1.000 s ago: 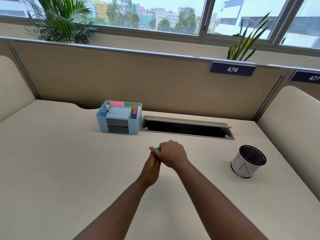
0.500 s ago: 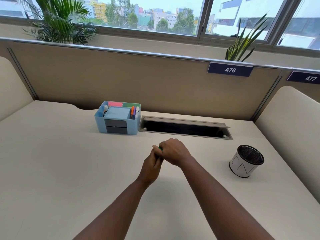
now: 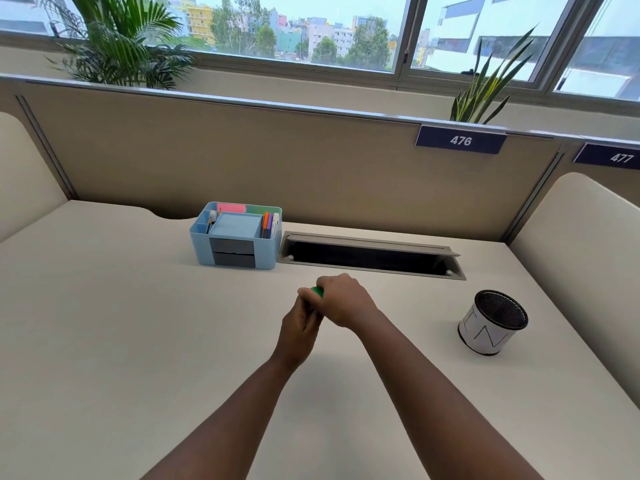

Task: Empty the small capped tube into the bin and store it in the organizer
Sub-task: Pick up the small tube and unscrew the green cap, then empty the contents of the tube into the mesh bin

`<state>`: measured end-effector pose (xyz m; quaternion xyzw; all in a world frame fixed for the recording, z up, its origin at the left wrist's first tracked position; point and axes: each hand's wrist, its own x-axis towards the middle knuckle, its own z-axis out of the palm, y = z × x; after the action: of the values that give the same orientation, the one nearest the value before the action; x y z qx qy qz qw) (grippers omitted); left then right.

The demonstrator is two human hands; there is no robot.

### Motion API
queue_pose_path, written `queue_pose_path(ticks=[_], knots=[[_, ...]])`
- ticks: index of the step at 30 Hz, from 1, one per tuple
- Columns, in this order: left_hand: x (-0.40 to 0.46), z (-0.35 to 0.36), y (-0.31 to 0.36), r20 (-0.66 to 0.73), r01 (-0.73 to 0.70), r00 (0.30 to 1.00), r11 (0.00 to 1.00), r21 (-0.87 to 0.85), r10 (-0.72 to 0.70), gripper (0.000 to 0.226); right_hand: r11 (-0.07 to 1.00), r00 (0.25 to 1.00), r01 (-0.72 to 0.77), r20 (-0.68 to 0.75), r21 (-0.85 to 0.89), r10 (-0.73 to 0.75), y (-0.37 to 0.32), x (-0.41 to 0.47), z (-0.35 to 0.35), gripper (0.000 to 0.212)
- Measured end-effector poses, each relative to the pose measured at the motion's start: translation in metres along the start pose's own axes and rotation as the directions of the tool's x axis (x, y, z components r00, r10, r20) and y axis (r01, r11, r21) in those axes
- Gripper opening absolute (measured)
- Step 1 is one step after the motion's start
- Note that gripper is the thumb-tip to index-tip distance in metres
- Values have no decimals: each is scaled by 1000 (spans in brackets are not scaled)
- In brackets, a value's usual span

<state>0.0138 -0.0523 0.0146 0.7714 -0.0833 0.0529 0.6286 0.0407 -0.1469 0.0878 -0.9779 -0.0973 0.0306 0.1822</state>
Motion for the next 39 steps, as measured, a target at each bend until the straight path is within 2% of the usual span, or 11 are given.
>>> queue_pose_path(ticks=[3, 6, 8, 12, 16, 22, 27, 30, 33, 36, 39], knots=[[-1, -4, -3, 29, 21, 999, 1000, -4, -20, 16, 980, 996, -70, 60, 185, 60, 2, 0, -10, 37], [-2, -5, -7, 38, 49, 998, 998, 34, -51, 3, 897, 990, -118, 122, 427, 73, 5, -2, -19, 30], [-2, -6, -9, 50, 38, 998, 998, 44, -40, 1, 855, 989, -129, 130, 503, 73, 7, -4, -23, 28], [-1, -6, -6, 51, 12, 999, 998, 58, -15, 2, 829, 989, -123, 134, 545, 59, 12, -8, -27, 29], [1, -4, -3, 55, 15, 998, 997, 74, -19, 18, 791, 983, -142, 177, 595, 43, 15, -10, -24, 32], [2, -4, -3, 58, 16, 998, 991, 130, -24, 18, 769, 985, -147, 166, 622, 54, 21, -8, -20, 33], [3, -7, -5, -61, 5, 998, 987, 162, 5, 16, 573, 973, -231, 199, 786, 119, 41, -12, -12, 29], [2, -9, -8, -119, 48, 992, 987, 155, -29, 20, 511, 954, -296, 224, 807, 200, 58, -21, 7, 34], [2, -9, -12, -156, 85, 986, 987, 137, -63, 20, 540, 940, -335, 235, 772, 248, 73, -31, 34, 39], [2, -9, -15, -178, 109, 980, 986, 123, -86, 18, 650, 939, -338, 203, 681, 276, 81, -40, 54, 30], [2, -8, -17, -177, 142, 976, 986, 88, -125, 18, 678, 937, -334, 154, 655, 313, 85, -45, 68, 28]])
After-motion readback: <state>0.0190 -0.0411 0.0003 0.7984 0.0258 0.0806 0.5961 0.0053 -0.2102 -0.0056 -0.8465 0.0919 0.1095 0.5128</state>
